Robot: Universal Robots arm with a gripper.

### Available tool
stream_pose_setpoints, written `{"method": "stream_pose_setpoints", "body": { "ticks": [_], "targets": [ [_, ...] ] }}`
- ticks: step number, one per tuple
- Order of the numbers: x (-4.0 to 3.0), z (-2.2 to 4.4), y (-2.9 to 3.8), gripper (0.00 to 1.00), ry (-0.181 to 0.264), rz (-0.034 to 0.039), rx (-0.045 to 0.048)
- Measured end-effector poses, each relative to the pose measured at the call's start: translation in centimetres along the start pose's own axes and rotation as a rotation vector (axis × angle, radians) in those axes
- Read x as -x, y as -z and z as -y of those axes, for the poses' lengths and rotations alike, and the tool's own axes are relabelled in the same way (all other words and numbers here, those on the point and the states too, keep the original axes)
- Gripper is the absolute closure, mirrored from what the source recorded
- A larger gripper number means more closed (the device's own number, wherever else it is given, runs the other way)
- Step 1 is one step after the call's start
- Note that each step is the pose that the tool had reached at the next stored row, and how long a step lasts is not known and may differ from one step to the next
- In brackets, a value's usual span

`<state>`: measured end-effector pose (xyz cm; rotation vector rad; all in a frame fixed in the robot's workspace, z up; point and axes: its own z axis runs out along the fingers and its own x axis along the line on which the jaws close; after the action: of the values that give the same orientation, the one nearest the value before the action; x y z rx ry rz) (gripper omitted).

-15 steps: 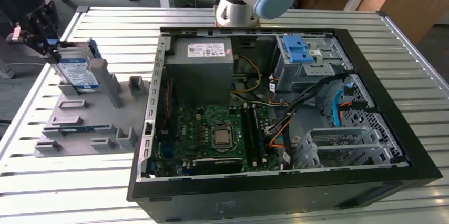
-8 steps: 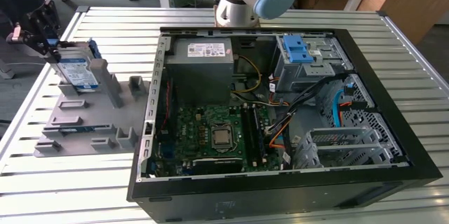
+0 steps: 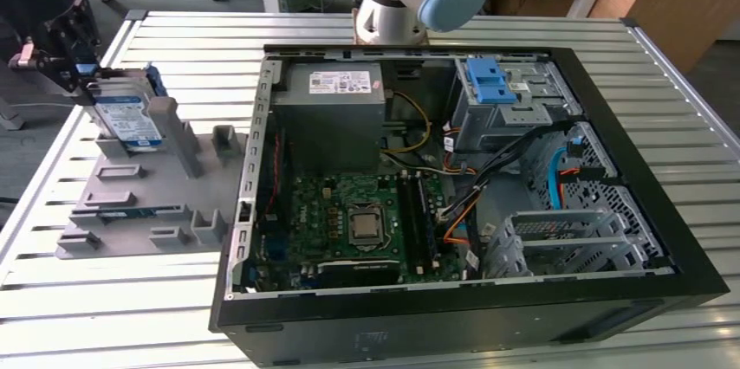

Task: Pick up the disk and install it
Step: 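Pick up the disk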

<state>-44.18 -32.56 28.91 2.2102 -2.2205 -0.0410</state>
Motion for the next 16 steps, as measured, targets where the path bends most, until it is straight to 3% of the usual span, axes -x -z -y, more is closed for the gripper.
{"method": "stream_pose_setpoints", "body": {
  "ticks": [1, 5, 7, 8, 16],
  "targets": [
    [0.0, 0.0, 0.0, 0.49, 0.0, 0.0, 0.0],
    [0.0, 0.0, 0.04, 0.49, 0.0, 0.0, -0.0001],
    [0.0, 0.0, 0.05, 0.5, 0.0, 0.0, 0.0],
    [0.0, 0.0, 0.05, 0.57, 0.0, 0.0, -0.0001],
    [0.0, 0.0, 0.06, 0.64, 0.0, 0.0, 0.0]
  ]
}}
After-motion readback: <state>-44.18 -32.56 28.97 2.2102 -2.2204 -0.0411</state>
